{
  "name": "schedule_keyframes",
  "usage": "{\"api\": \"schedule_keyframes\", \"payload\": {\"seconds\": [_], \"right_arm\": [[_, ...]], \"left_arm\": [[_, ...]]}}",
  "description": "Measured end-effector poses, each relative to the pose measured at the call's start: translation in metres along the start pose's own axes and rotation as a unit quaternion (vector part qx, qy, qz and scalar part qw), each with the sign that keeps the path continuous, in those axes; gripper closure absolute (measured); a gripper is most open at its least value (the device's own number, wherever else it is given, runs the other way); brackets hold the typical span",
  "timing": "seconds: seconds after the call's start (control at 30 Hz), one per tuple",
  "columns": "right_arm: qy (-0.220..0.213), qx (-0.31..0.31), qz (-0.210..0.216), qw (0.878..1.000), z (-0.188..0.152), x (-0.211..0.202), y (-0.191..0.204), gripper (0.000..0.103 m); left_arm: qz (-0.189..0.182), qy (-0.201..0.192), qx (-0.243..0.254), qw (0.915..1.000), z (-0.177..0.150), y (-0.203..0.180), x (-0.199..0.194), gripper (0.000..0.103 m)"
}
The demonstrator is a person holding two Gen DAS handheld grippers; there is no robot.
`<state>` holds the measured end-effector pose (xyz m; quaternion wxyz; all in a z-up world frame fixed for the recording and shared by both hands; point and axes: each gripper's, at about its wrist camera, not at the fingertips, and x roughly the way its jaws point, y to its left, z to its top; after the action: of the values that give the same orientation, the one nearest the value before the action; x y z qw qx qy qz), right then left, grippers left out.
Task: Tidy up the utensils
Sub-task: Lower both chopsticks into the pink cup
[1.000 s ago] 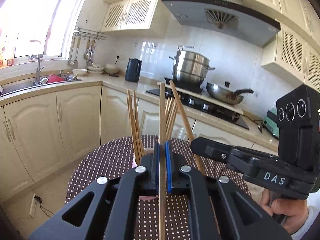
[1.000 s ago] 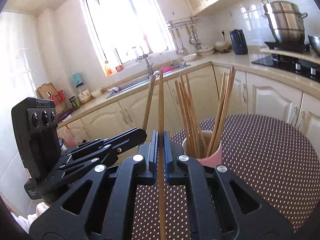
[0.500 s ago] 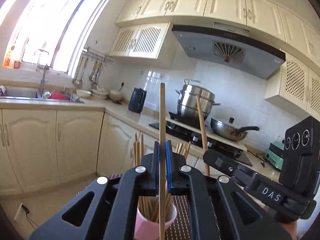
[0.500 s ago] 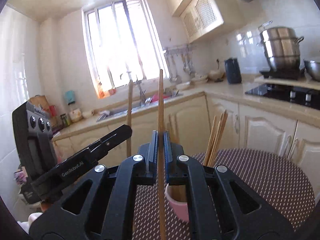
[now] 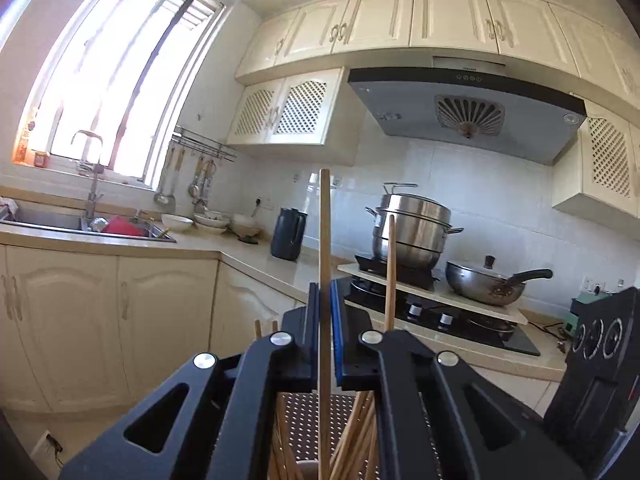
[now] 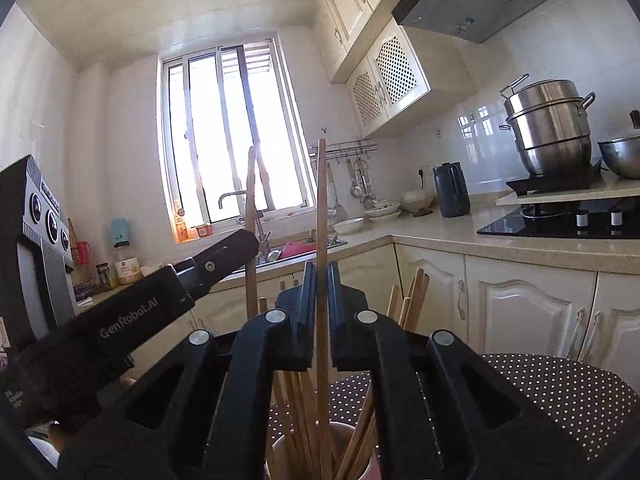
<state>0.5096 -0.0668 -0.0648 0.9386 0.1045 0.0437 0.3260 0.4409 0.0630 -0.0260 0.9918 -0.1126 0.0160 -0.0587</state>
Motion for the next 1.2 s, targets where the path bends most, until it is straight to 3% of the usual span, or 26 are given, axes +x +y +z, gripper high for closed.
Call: {"api": "schedule_keyframes", "payload": {"seconds": [0.13,0.4,0.83,1.03,1.07,1.1,1.17,1.2], "right_arm": [[-0.008,0.007,0.008,1.0,-0.007,0.004,-0.005,0.097],[0.022,-0.002,0.013,1.0,-0.03,-0.007,-0.006,0.097],[0.069,-0.053,-0.017,0.996,-0.066,-0.038,0.001,0.097],[0.084,-0.057,-0.023,0.995,-0.071,-0.042,0.009,0.097],[0.087,-0.053,-0.025,0.994,-0.069,-0.042,0.01,0.096],[0.089,-0.049,-0.025,0.995,-0.068,-0.044,0.012,0.096],[0.09,-0.049,-0.03,0.994,-0.064,-0.048,0.018,0.095],[0.09,-0.05,-0.033,0.994,-0.062,-0.051,0.021,0.089]], "left_arm": [[-0.002,0.003,0.011,0.9999,-0.004,-0.005,0.009,0.097],[0.009,0.024,0.019,0.9995,-0.032,0.007,-0.003,0.097],[0.027,0.086,0.057,0.9943,-0.065,0.016,-0.023,0.096],[0.037,0.096,0.07,0.9922,-0.067,0.015,-0.036,0.095],[0.038,0.101,0.068,0.9918,-0.065,0.016,-0.038,0.091],[0.037,0.104,0.066,0.9916,-0.064,0.016,-0.04,0.078],[0.041,0.099,0.067,0.992,-0.061,0.015,-0.049,0.067],[0.042,0.094,0.071,0.9922,-0.059,0.014,-0.055,0.064]]}}
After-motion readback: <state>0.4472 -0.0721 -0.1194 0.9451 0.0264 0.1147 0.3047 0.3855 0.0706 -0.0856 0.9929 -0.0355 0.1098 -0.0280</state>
